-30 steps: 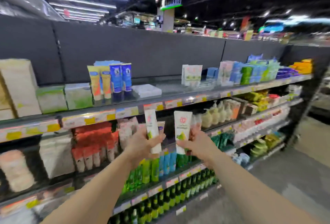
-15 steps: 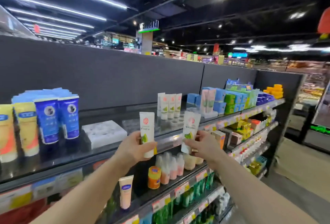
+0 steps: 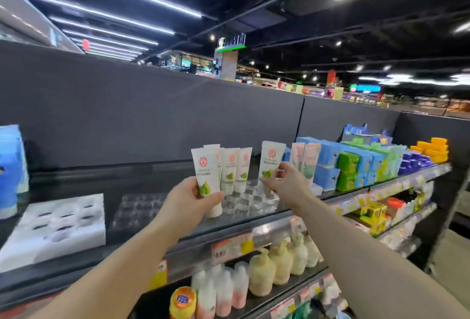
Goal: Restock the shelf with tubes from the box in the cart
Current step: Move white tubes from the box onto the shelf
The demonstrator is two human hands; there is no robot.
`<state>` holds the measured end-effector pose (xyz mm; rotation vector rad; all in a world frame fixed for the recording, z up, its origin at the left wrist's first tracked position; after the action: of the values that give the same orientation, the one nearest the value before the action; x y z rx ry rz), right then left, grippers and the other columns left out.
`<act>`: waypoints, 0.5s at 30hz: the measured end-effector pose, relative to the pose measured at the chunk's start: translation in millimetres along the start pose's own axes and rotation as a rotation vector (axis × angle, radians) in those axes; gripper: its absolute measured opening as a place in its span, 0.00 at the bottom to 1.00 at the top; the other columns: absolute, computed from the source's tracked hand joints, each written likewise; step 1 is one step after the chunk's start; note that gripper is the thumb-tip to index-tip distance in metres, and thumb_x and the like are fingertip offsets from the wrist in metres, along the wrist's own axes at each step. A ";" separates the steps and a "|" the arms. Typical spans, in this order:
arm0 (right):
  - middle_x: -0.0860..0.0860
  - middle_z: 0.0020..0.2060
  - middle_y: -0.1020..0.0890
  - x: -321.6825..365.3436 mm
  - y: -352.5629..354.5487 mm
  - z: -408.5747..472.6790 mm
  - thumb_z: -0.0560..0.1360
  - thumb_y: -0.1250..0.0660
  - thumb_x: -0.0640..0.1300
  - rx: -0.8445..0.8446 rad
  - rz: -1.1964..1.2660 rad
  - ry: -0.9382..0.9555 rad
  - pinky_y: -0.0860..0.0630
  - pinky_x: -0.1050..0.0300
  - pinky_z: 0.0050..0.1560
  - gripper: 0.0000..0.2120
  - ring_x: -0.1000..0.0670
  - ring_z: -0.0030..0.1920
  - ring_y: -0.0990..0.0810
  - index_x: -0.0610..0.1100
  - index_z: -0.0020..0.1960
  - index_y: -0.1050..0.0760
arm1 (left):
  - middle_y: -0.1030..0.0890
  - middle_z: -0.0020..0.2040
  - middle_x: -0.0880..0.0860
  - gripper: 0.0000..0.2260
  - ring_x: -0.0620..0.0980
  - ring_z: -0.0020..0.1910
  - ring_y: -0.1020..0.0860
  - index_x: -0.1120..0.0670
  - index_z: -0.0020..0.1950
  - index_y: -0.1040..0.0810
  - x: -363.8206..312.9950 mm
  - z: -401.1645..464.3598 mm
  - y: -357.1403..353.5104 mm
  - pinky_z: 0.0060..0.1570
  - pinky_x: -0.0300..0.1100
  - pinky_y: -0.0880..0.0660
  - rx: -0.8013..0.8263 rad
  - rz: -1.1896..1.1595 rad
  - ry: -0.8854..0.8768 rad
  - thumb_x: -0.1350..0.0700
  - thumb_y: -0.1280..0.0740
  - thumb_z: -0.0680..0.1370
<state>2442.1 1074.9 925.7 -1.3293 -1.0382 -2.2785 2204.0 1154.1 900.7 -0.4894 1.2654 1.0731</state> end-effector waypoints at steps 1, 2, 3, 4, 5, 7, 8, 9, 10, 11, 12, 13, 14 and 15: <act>0.56 0.42 0.19 -3.3 1.0 15.9 0.72 0.26 0.46 0.015 -0.054 0.027 0.28 0.61 0.37 0.11 0.54 0.41 0.20 0.50 0.50 0.27 | 0.18 0.53 0.41 0.13 0.42 0.51 0.20 0.47 0.59 0.23 -0.2 8.1 -9.7 0.46 0.39 0.24 -0.030 0.011 -0.003 0.51 0.29 0.75; 0.56 0.42 0.20 -8.3 1.4 31.5 0.72 0.26 0.47 0.038 -0.081 0.049 0.26 0.60 0.38 0.11 0.54 0.41 0.20 0.51 0.50 0.28 | 0.18 0.54 0.41 0.13 0.42 0.51 0.20 0.47 0.59 0.23 0.5 15.3 -20.1 0.45 0.37 0.25 -0.056 0.015 -0.004 0.51 0.29 0.75; 0.56 0.43 0.20 -13.1 0.2 46.0 0.72 0.26 0.47 0.063 -0.082 0.067 0.24 0.58 0.40 0.12 0.53 0.42 0.20 0.51 0.49 0.29 | 0.18 0.54 0.41 0.14 0.41 0.51 0.20 0.47 0.60 0.23 0.9 21.8 -30.7 0.43 0.35 0.26 -0.075 0.016 0.000 0.51 0.29 0.75; 0.55 0.43 0.19 -18.4 -1.7 58.5 0.72 0.26 0.47 0.093 -0.075 0.076 0.22 0.54 0.43 0.12 0.52 0.43 0.19 0.51 0.49 0.29 | 0.18 0.54 0.41 0.14 0.40 0.50 0.20 0.47 0.60 0.23 1.4 27.3 -41.4 0.42 0.35 0.26 -0.086 0.019 0.006 0.50 0.29 0.76; 0.54 0.44 0.19 -24.2 -4.5 69.8 0.72 0.26 0.47 0.123 -0.069 0.082 0.21 0.50 0.46 0.12 0.51 0.44 0.19 0.51 0.50 0.28 | 0.18 0.54 0.41 0.14 0.40 0.51 0.20 0.47 0.60 0.24 2.9 33.2 -52.0 0.43 0.34 0.26 -0.090 0.026 0.016 0.50 0.29 0.76; 0.51 0.47 0.18 -31.8 -12.7 86.8 0.72 0.26 0.45 0.196 -0.061 0.097 0.20 0.46 0.51 0.14 0.48 0.47 0.18 0.48 0.53 0.27 | 0.20 0.56 0.40 0.14 0.40 0.53 0.21 0.46 0.59 0.25 3.8 41.2 -71.2 0.46 0.34 0.26 -0.088 0.035 0.034 0.50 0.29 0.75; 0.49 0.48 0.18 -34.8 -17.8 94.2 0.71 0.26 0.44 0.232 -0.056 0.107 0.21 0.45 0.52 0.15 0.47 0.49 0.18 0.46 0.54 0.27 | 0.21 0.57 0.39 0.14 0.40 0.54 0.22 0.45 0.59 0.26 4.1 43.8 -79.0 0.47 0.33 0.26 -0.090 0.043 0.040 0.50 0.29 0.76; 0.47 0.49 0.18 -37.0 -22.7 101.1 0.71 0.25 0.43 0.264 -0.049 0.115 0.20 0.47 0.52 0.16 0.47 0.49 0.19 0.45 0.55 0.27 | 0.22 0.58 0.37 0.14 0.40 0.56 0.23 0.44 0.60 0.27 4.3 45.9 -85.0 0.48 0.33 0.26 -0.098 0.059 0.045 0.50 0.30 0.76; 0.46 0.50 0.18 -37.5 -26.6 105.1 0.71 0.26 0.43 0.297 -0.052 0.125 0.21 0.52 0.50 0.16 0.49 0.48 0.19 0.43 0.55 0.28 | 0.23 0.57 0.36 0.14 0.40 0.56 0.23 0.43 0.60 0.27 5.3 47.2 -88.0 0.51 0.34 0.25 -0.114 0.076 0.050 0.51 0.30 0.76; 0.47 0.50 0.19 -39.5 -30.6 108.5 0.72 0.26 0.43 0.331 -0.069 0.128 0.22 0.58 0.45 0.16 0.51 0.47 0.20 0.43 0.55 0.28 | 0.23 0.57 0.36 0.14 0.40 0.57 0.23 0.43 0.60 0.27 6.6 48.2 -89.1 0.54 0.37 0.25 -0.134 0.087 0.057 0.51 0.30 0.76; 0.49 0.49 0.19 -41.9 -34.0 110.3 0.72 0.26 0.44 0.370 -0.096 0.130 0.26 0.62 0.41 0.15 0.52 0.46 0.21 0.44 0.55 0.28 | 0.22 0.57 0.36 0.14 0.40 0.56 0.23 0.42 0.60 0.26 8.3 48.4 -88.9 0.56 0.39 0.25 -0.153 0.096 0.068 0.51 0.29 0.76; 0.52 0.49 0.20 -44.7 -37.3 111.1 0.73 0.27 0.45 0.410 -0.123 0.128 0.28 0.63 0.40 0.15 0.55 0.45 0.22 0.47 0.55 0.29 | 0.21 0.56 0.36 0.14 0.40 0.56 0.22 0.41 0.59 0.26 9.9 48.4 -88.3 0.56 0.38 0.25 -0.166 0.102 0.079 0.52 0.29 0.75; 0.54 0.49 0.21 -47.6 -39.7 111.5 0.74 0.28 0.47 0.442 -0.150 0.132 0.29 0.63 0.41 0.14 0.55 0.46 0.23 0.49 0.56 0.29 | 0.20 0.55 0.36 0.14 0.39 0.56 0.22 0.40 0.58 0.26 10.9 48.0 -87.5 0.54 0.37 0.26 -0.175 0.108 0.087 0.52 0.29 0.75; 0.55 0.49 0.21 -49.3 -41.3 111.8 0.74 0.29 0.48 0.462 -0.176 0.139 0.29 0.61 0.43 0.14 0.55 0.47 0.23 0.50 0.57 0.30 | 0.20 0.55 0.36 0.14 0.38 0.55 0.21 0.40 0.57 0.26 11.0 47.5 -86.7 0.53 0.35 0.26 -0.183 0.109 0.094 0.52 0.29 0.75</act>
<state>2514.0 1179.0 900.5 -0.9102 -1.5609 -2.0322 2301.9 1156.5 882.8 -0.6216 1.2938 1.2775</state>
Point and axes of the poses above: each hand's wrist, its own z-axis towards the middle knuckle, its own y-axis out of the back of the hand, x = y × z, the point moved 7 cm from there along z, towards the middle knuckle
